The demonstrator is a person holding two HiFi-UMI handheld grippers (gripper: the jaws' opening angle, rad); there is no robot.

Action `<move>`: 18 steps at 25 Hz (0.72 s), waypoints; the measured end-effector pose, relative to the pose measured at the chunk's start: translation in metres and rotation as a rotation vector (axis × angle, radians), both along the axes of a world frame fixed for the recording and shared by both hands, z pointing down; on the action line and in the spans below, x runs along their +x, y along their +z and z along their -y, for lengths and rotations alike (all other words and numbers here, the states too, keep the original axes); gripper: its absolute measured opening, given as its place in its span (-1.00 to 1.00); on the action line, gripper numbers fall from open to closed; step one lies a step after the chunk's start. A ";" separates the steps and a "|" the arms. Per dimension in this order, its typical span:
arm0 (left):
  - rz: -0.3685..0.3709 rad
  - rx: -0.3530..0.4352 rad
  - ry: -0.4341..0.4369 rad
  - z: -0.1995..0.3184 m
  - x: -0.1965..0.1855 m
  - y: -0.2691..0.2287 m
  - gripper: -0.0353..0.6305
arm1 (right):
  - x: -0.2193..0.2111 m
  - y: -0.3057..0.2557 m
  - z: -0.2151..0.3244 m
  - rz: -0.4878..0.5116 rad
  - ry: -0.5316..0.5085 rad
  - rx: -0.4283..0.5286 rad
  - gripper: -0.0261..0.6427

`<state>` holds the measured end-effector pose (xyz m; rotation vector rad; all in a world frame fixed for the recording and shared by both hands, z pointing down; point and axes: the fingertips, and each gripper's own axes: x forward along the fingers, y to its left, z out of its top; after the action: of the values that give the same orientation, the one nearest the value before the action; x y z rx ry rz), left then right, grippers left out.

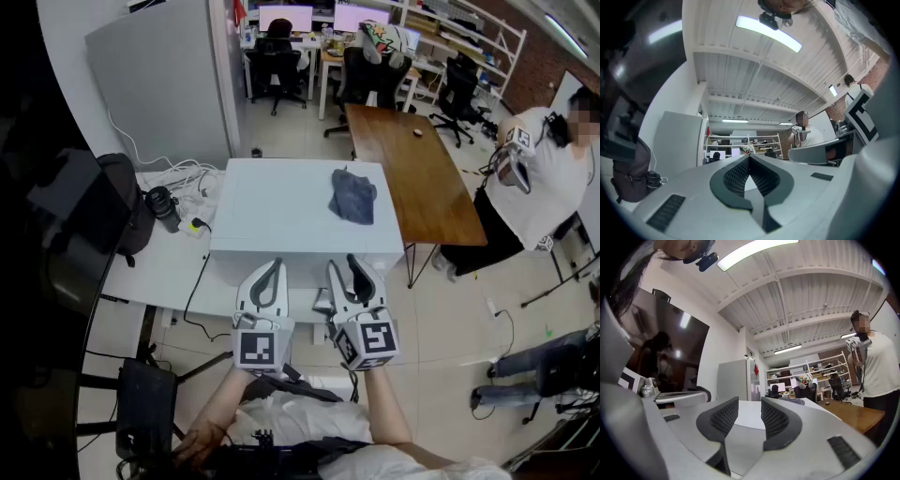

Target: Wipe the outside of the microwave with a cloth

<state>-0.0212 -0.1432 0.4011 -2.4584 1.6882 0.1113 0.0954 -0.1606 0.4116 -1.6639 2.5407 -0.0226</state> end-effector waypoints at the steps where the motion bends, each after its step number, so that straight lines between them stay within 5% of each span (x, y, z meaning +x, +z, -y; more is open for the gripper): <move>1: -0.017 0.012 -0.003 0.005 0.001 -0.003 -0.89 | 0.002 -0.001 0.005 0.004 -0.003 0.006 -0.39; 10: -0.052 0.024 -0.037 0.020 0.005 -0.008 -0.89 | 0.028 -0.009 0.038 -0.017 0.000 -0.085 -0.24; 18: -0.042 0.022 -0.023 0.025 0.012 -0.015 -0.89 | 0.051 -0.020 0.095 -0.154 0.042 -0.151 -0.21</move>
<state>-0.0088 -0.1686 0.3865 -2.4367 1.7217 0.1791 0.1460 -0.2555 0.3913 -1.8407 2.6753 -0.0883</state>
